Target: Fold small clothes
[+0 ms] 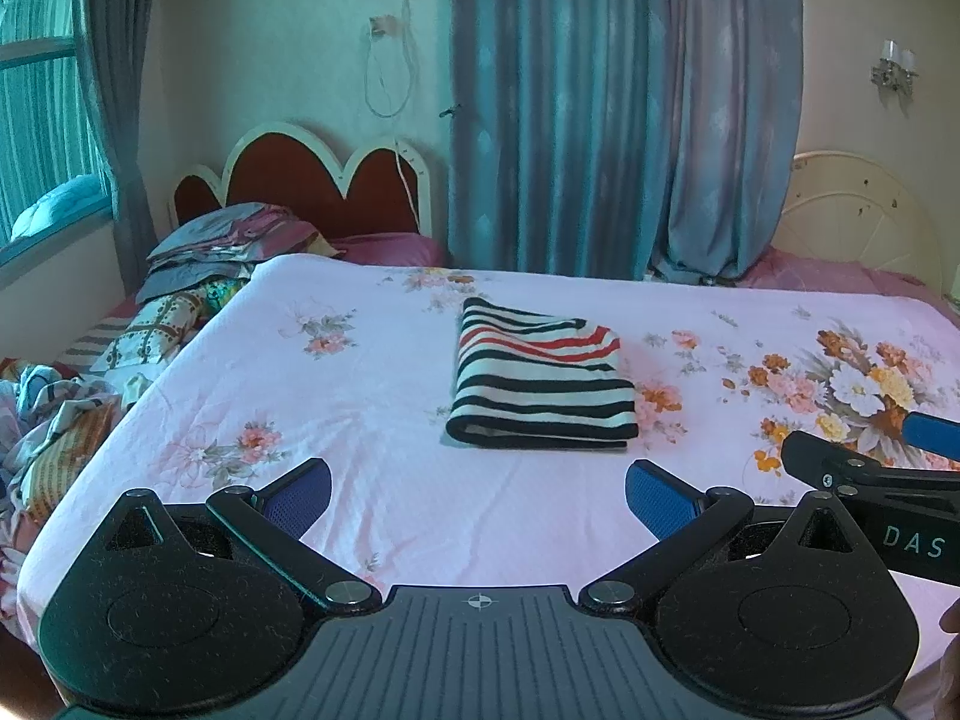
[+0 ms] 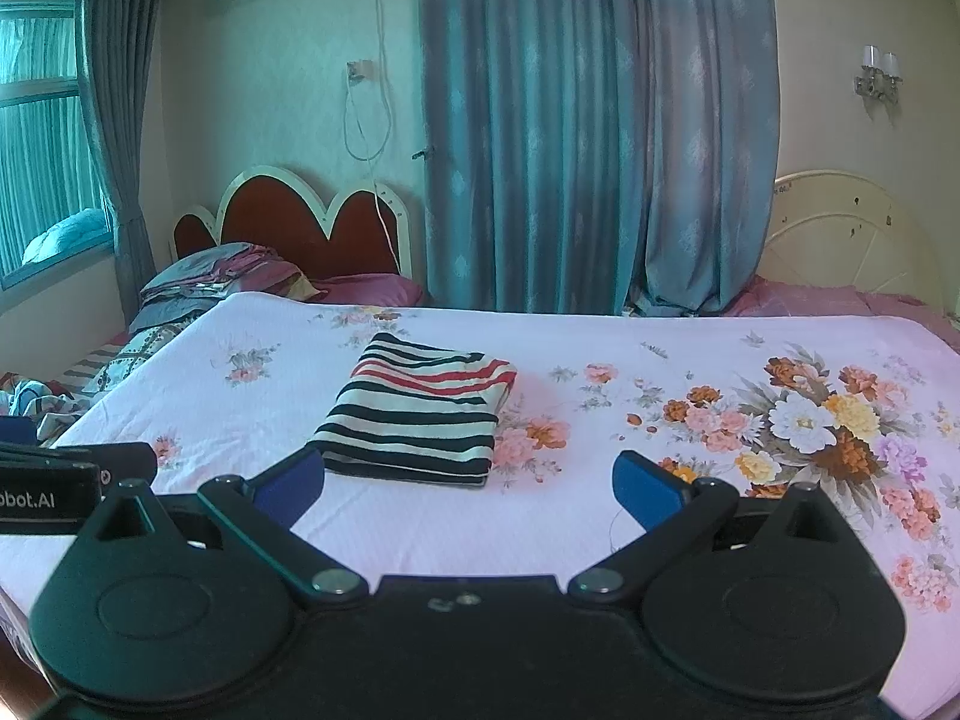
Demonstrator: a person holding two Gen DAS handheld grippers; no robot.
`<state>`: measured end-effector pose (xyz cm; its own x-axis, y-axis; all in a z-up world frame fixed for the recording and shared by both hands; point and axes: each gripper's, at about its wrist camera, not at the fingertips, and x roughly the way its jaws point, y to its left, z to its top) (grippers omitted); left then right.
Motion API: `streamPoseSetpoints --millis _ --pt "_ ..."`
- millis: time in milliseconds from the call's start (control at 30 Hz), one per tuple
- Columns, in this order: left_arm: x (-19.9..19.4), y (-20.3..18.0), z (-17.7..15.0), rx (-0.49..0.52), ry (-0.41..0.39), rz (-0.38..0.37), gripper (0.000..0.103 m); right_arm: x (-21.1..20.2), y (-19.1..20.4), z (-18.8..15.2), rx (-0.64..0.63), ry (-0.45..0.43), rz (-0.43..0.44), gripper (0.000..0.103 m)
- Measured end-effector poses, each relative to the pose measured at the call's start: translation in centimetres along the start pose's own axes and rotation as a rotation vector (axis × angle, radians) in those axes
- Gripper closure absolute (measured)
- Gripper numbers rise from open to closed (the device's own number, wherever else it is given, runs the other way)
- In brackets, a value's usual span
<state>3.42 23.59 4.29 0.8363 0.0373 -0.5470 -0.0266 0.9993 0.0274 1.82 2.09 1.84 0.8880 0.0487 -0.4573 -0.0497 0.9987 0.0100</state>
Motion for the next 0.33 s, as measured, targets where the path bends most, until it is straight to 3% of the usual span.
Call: streamPoseSetpoints --millis 333 --pt "1.1 0.0 0.1 -0.006 -0.020 0.010 0.000 1.1 -0.7 0.2 0.008 0.026 -0.009 0.001"
